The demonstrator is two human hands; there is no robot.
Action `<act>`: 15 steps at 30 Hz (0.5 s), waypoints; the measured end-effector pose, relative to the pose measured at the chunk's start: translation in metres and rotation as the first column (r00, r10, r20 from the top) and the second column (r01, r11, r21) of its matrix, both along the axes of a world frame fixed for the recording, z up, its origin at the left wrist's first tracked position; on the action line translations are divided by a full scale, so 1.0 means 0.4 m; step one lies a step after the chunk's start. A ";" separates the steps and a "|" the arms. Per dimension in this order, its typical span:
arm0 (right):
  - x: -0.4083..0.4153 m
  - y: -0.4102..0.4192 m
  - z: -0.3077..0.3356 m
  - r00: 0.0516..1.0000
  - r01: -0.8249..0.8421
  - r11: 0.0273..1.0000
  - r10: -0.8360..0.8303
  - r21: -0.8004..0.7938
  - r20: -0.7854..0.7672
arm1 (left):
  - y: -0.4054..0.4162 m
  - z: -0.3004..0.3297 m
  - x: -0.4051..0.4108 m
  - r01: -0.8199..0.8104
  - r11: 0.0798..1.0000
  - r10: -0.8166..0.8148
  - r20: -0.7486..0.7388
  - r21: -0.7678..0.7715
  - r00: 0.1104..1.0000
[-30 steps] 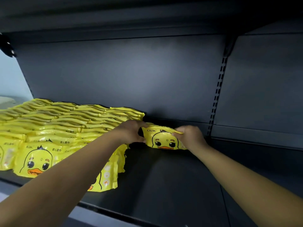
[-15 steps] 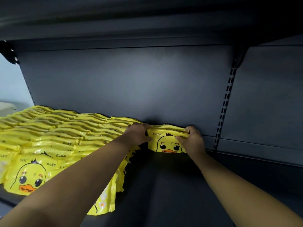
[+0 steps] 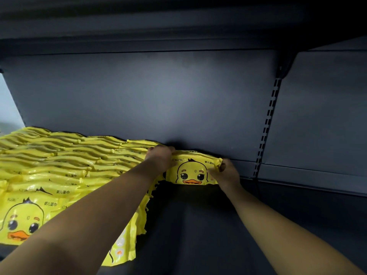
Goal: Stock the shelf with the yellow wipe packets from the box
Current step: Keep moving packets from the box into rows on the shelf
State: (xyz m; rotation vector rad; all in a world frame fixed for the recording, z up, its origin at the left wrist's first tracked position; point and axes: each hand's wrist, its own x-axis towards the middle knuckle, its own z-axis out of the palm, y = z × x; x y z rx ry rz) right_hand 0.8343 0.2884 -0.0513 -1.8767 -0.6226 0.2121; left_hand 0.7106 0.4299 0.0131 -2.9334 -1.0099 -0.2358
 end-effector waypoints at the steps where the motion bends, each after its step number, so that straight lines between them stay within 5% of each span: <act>1: 0.000 0.001 -0.001 1.000 0.010 1.000 -0.010 -0.006 0.025 | 0.000 0.002 -0.004 0.007 1.000 -0.007 0.027 -0.010 1.000; 8: -0.067 -0.043 0.073 0.912 0.054 0.998 -0.066 0.042 0.406 | -0.017 0.055 -0.105 0.108 0.990 -0.123 0.180 0.094 0.976; 15: -0.254 -0.066 0.157 0.738 -0.041 0.996 0.083 -0.078 0.669 | -0.097 0.084 -0.269 0.239 0.933 -0.328 0.365 0.269 0.871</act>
